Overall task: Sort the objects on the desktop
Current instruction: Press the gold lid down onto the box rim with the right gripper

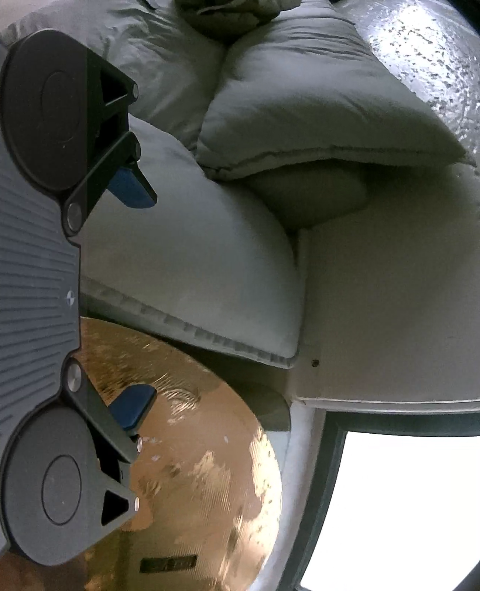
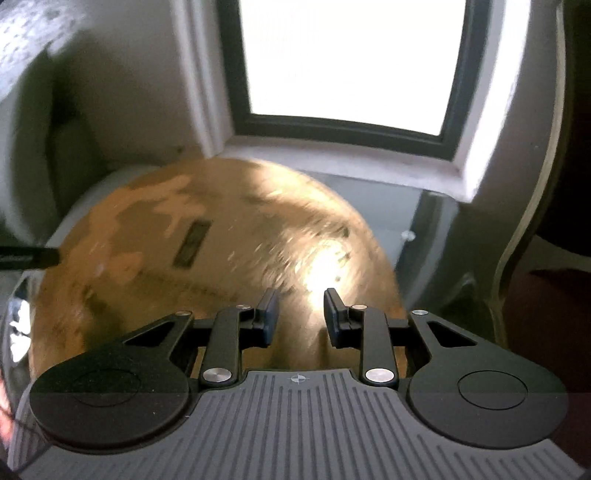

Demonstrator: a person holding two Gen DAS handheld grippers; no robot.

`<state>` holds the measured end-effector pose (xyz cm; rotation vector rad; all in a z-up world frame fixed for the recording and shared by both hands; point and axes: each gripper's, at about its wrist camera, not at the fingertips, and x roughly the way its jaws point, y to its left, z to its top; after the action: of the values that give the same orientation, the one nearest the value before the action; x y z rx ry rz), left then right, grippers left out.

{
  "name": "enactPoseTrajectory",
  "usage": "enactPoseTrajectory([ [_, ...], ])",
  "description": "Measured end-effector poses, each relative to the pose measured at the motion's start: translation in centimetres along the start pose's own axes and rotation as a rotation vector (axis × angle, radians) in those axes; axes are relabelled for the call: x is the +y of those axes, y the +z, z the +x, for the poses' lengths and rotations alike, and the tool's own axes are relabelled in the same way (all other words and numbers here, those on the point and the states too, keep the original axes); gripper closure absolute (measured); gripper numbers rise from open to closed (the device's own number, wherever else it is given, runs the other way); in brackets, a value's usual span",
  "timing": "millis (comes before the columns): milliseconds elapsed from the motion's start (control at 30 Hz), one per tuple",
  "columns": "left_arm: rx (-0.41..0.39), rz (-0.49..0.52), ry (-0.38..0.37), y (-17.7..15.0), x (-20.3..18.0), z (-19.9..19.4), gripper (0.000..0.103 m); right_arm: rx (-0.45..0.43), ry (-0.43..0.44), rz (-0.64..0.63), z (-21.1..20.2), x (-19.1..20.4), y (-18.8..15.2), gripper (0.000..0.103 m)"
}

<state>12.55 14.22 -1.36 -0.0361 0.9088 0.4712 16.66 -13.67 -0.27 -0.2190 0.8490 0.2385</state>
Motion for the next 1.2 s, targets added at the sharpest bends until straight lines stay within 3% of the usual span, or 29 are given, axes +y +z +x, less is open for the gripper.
enactPoseTrajectory([
  [400,0.012,0.008,0.016,1.9,-1.0,1.8,0.001,0.032,-0.029,0.050,4.3,-0.3,2.0,0.065],
  [567,0.034,0.024,0.034,0.9,-0.2,0.7,0.001,0.029,-0.005,0.087,2.8,-0.4,2.6,0.066],
  [633,0.035,0.026,0.024,-0.2,0.1,-0.5,0.001,0.027,0.011,0.072,1.6,-0.3,2.3,0.061],
  [800,0.029,0.096,-0.023,-4.6,-0.1,-4.2,0.001,0.068,0.081,0.003,-1.8,0.7,-1.4,0.050],
  [1000,0.071,0.163,-0.051,-8.9,-1.1,-6.3,0.001,0.138,0.097,-0.033,-3.9,1.7,-6.1,0.050],
  [1200,0.135,0.123,-0.093,-11.5,-0.6,-8.8,0.001,0.178,0.114,-0.026,-6.4,2.1,-9.8,0.039],
])
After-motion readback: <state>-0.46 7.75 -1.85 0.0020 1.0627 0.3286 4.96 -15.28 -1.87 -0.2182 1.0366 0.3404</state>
